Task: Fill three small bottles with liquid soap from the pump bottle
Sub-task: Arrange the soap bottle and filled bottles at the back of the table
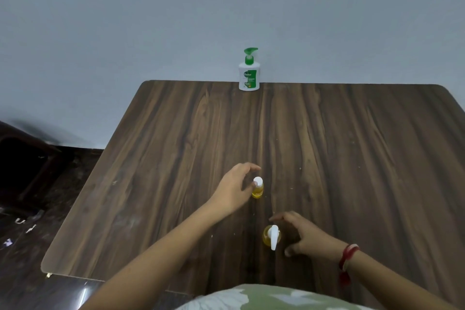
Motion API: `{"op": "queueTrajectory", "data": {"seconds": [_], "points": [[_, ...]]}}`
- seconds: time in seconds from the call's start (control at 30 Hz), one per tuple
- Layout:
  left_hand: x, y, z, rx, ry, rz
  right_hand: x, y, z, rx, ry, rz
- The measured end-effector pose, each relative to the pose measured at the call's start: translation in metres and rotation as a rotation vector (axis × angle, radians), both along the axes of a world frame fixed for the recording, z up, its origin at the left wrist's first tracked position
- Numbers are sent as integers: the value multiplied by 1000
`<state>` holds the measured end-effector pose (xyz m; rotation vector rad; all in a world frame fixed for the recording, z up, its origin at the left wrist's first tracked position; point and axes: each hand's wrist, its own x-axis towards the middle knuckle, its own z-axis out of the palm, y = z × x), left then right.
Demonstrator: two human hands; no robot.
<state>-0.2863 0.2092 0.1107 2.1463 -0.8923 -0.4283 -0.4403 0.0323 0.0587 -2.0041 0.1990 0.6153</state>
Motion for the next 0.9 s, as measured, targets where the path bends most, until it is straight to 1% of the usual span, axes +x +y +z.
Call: {"op": "queueTrajectory", "data": {"seconds": [0.23,0.37,0.5,0.73,0.9], "points": [[6,-9,-4,33,34,-42,6,14,-9,-52,-78,-26],[18,-13,-2,1,59,-42,9,10,-2,13,-57,-67],[35,-19,0,-30,75,-10,23,-8,14,144,-83,-204],[85,-56,23,-73,-26,22,98,-67,49,95,-300,-403],[130,-102,36,-111,-28,37,166,-113,67,44,-413,-451]]}}
